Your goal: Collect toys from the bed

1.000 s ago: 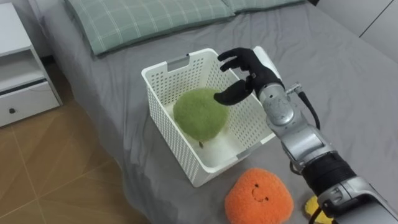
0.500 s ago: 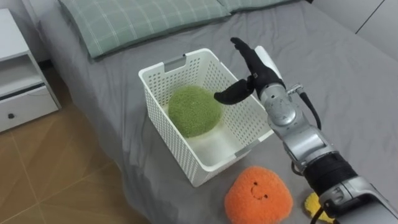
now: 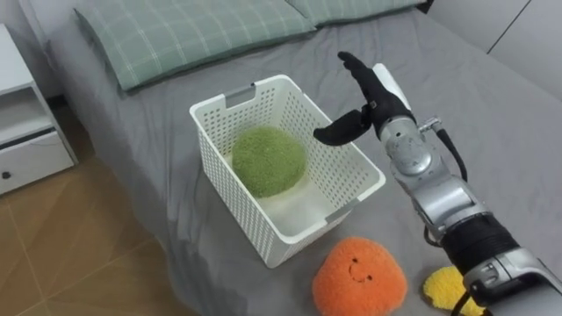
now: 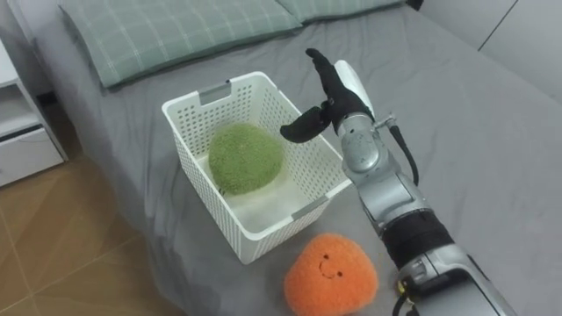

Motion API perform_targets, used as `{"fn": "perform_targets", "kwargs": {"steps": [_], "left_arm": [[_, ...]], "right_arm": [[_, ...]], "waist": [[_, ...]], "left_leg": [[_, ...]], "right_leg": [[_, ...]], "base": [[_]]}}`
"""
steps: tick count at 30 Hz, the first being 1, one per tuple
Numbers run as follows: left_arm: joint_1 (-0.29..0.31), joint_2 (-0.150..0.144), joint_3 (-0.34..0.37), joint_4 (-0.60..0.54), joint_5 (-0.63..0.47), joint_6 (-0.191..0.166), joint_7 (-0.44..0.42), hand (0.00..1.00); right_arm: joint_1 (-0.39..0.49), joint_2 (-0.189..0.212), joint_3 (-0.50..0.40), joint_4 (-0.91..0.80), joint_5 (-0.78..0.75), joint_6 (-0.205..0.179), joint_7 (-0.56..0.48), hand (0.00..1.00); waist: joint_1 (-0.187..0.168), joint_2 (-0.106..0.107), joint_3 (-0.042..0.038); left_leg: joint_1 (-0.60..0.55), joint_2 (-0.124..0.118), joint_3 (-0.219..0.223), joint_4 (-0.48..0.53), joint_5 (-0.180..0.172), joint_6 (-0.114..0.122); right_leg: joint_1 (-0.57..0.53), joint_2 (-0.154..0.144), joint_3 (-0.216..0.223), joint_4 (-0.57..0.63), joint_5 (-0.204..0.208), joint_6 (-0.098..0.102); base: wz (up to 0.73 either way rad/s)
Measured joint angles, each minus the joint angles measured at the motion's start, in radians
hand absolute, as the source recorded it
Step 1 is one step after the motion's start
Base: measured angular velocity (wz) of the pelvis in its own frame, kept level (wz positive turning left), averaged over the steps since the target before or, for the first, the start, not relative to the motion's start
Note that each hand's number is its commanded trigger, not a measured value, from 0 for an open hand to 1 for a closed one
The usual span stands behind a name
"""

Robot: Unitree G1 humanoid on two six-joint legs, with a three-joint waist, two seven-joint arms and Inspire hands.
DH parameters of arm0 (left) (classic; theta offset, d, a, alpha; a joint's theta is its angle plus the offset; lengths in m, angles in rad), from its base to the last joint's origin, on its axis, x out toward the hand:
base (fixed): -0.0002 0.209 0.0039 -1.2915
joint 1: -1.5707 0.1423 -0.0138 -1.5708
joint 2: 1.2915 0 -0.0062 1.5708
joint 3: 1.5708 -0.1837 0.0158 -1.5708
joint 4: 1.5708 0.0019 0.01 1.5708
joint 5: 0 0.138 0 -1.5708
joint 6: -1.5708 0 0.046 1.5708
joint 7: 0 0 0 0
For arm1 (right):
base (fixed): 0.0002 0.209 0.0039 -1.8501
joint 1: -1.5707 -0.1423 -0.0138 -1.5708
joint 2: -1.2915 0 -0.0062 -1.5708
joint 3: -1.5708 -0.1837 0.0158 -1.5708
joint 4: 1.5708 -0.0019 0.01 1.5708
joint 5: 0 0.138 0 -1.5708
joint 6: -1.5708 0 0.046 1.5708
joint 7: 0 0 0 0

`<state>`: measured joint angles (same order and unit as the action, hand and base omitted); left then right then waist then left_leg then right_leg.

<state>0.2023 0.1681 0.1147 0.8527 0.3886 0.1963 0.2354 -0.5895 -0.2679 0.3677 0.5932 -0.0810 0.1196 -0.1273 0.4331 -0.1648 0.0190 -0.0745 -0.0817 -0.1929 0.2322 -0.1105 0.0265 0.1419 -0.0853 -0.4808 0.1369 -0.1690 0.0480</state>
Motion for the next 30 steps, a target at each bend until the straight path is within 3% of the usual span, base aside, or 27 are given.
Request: {"fn": "perform_targets", "kwargs": {"steps": [5,6,10,13,17,20,25,30], "left_arm": [[0.010,-0.002,-0.001,-0.003,0.000,-0.001,0.000,0.00],[0.010,-0.005,-0.001,-0.005,-0.001,-0.001,0.000,0.00],[0.013,-0.019,0.000,-0.008,-0.004,-0.001,0.000,0.00],[0.008,-0.013,-0.001,-0.011,-0.003,-0.002,0.000,0.00],[0.010,-0.020,-0.002,-0.022,-0.006,-0.004,-0.003,0.00],[0.010,-0.019,-0.018,-0.023,-0.006,-0.005,-0.003,0.00],[0.008,-0.017,-0.023,-0.022,-0.010,-0.031,-0.003,0.00],[0.001,-0.011,-0.024,-0.012,-0.050,-0.052,-0.003,0.00]], "right_arm": [[0.012,-0.031,-0.070,0.000,-0.002,-0.011,-0.001,0.00],[0.017,-0.034,-0.092,0.000,-0.001,-0.010,-0.001,0.00],[0.031,-0.046,-0.128,-0.003,-0.003,-0.011,-0.002,0.00],[0.050,-0.057,-0.128,-0.003,-0.003,-0.011,-0.001,0.00],[0.069,-0.080,-0.135,0.008,0.004,-0.010,0.021,0.00],[0.071,-0.082,-0.162,0.070,0.001,-0.008,0.032,0.00],[0.071,-0.084,-0.164,0.159,-0.004,-0.008,0.054,0.00],[0.071,-0.085,-0.164,0.242,-0.003,-0.011,0.060,0.00]], "waist": [[-0.050,0.008,0.0008],[-0.056,0.014,0.0001],[-0.114,0.042,-0.0081],[-0.135,0.044,-0.0108],[-0.178,0.043,-0.0116],[-0.191,0.044,-0.0119],[-0.233,0.042,-0.0126],[-0.236,0.033,-0.0151]], "left_leg": [[0.000,0.009,0.039,0.001,-0.003,0.003],[0.007,0.019,0.058,0.002,-0.006,0.005],[0.034,0.024,0.095,-0.010,-0.010,0.011],[0.064,0.035,0.134,-0.035,-0.010,0.012],[0.081,0.036,0.164,-0.049,-0.011,0.011],[0.103,0.040,0.190,-0.064,-0.012,0.012],[0.120,0.051,0.222,-0.082,-0.013,0.012],[0.110,0.055,0.239,-0.080,-0.021,0.008]], "right_leg": [[-0.018,-0.002,0.038,0.017,0.002,-0.003],[-0.021,0.000,0.059,0.016,0.006,-0.005],[-0.019,-0.001,0.106,0.017,0.013,-0.002],[-0.016,0.001,0.144,0.019,0.014,-0.003],[-0.019,0.002,0.164,0.018,0.015,-0.003],[-0.017,0.003,0.186,0.018,0.015,-0.003],[-0.022,0.006,0.209,0.019,0.015,-0.003],[-0.044,0.014,0.230,0.021,0.016,-0.005]], "base": [[-0.24],[-0.47],[-0.36],[-0.43],[-0.22],[-0.26],[-0.19],[-0.14]]}}
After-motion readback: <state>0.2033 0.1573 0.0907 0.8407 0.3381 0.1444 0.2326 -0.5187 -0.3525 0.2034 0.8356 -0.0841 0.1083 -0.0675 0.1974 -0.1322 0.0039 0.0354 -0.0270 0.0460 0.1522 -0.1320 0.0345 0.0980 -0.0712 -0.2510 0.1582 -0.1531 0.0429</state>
